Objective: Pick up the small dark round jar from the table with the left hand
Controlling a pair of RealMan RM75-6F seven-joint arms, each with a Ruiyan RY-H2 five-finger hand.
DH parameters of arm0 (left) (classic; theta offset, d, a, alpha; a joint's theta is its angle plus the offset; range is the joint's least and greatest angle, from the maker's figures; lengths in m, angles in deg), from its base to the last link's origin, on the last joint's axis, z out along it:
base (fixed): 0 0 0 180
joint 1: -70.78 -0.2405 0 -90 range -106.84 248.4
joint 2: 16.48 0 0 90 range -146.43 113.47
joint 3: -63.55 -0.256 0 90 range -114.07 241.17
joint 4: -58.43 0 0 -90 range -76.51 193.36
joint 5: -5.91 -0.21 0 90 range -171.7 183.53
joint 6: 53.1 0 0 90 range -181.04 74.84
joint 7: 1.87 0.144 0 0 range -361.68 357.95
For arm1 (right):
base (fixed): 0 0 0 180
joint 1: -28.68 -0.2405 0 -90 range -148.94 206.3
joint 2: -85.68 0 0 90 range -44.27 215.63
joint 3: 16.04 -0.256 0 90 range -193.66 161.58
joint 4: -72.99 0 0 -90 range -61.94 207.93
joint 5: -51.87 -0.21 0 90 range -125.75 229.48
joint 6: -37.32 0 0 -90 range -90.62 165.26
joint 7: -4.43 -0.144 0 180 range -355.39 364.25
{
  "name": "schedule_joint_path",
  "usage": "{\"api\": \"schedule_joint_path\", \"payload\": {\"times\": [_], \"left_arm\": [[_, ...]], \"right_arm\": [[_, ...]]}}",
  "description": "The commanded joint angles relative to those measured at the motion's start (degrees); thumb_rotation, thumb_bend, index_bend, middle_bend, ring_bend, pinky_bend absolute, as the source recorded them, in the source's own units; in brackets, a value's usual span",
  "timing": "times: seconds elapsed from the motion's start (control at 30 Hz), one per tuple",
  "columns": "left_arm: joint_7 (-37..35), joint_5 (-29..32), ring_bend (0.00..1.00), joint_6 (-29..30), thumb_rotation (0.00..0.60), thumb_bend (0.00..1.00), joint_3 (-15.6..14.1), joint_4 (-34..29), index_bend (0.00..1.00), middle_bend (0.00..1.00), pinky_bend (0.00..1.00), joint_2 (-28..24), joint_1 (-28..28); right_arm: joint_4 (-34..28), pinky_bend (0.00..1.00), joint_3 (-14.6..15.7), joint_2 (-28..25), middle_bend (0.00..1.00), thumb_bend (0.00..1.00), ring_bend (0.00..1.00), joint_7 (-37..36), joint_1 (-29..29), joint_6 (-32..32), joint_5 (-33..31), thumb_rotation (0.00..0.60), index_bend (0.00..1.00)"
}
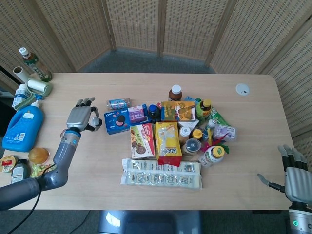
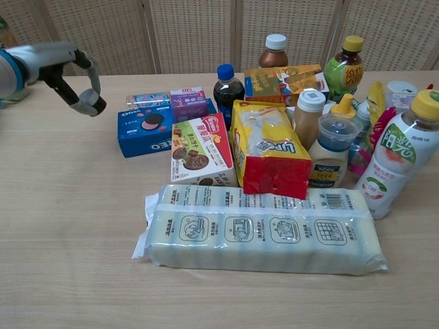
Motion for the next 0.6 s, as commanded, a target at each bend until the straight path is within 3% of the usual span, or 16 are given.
{"api": "schedule_joint_path", "payload": {"times": [0.03, 0.3, 0.6], "left_arm": [[-3.1, -0.88, 0.05, 3.95, 0.6, 0.27, 2.61, -10.45, 0.64, 0.06, 0.0, -8.17, -2.64], [-10.58, -1.61, 0.05, 6.76, 0.6, 0.26, 6.41, -23.88, 0.64, 0.06, 0.0, -18.02, -6.18], [-14.27, -2.27, 0.05, 9.01, 0.6, 0.25, 6.9, -29.73, 0.64, 0.06, 0.0, -22.95, -7.94]], "right_arm": [[0.5, 0.0, -0.11, 0.84, 0.0, 0.15, 0.0, -0.03, -0.96, -0.77, 0.62, 0.342, 0.0], [1.5, 0.0, -0.03, 1.77, 0.0, 0.15, 0.0, -1.18, -1.82, -0.52, 2.06, 0.346, 0.0], [3.68, 0.0, 0.84, 2.47, 0.0, 0.15, 0.0, -3.86, -0.96, 0.48, 2.59, 0.342, 0.0]]}}
